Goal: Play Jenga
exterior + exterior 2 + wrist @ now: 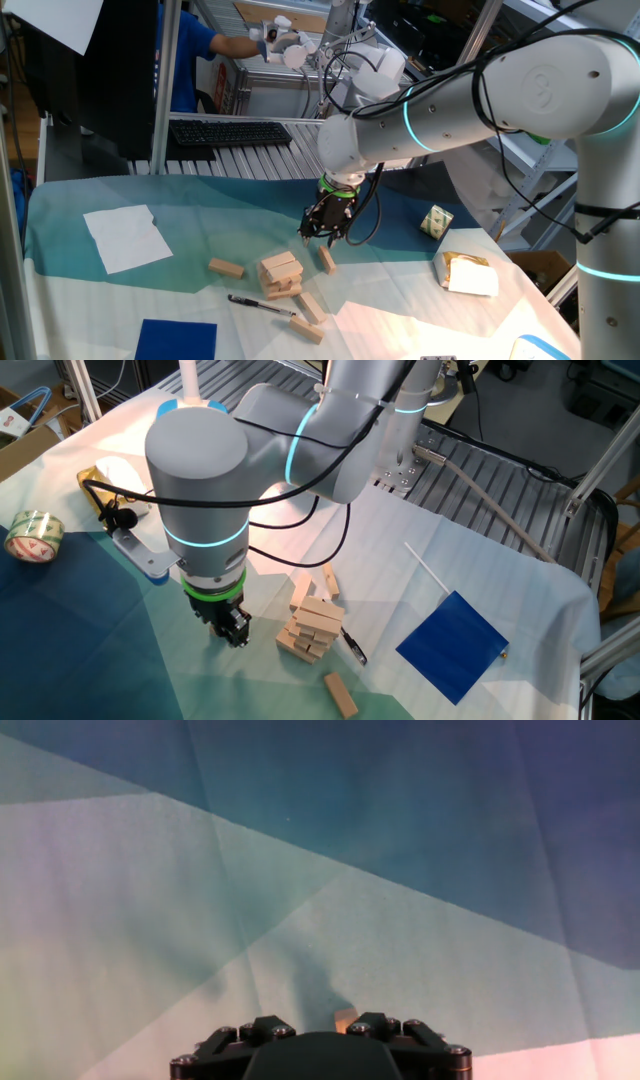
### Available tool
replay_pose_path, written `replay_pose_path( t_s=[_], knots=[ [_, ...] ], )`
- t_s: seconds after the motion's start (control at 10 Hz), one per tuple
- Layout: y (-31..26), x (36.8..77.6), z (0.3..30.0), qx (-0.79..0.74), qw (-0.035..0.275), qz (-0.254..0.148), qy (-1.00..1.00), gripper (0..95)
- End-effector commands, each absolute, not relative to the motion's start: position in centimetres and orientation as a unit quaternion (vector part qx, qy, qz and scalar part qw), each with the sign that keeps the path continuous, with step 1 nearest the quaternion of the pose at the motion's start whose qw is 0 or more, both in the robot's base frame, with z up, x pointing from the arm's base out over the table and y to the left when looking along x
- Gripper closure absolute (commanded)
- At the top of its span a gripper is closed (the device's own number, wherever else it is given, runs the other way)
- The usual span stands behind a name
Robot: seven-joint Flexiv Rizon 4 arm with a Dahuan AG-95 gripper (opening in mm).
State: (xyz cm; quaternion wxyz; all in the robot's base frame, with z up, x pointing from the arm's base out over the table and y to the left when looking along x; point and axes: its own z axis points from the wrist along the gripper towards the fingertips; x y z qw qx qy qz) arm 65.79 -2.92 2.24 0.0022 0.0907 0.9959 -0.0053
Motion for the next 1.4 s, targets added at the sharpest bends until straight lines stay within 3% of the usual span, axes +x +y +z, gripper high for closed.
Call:
replay_pose_path(
  t_s=[0.1, 0.5, 1.1, 1.4],
  knots=[
    [-2.5, 65.5, 2.8, 0.08, 0.002, -0.003, 0.997, 95.0],
    [-1.4, 64.8, 4.2, 0.083, 0.002, -0.004, 0.997, 95.0],
    [-0.3, 63.5, 9.0, 0.07, -0.017, 0.0, 0.997, 95.0],
    [-0.9, 62.2, 13.5, 0.095, -0.043, -0.001, 0.995, 95.0]
  ],
)
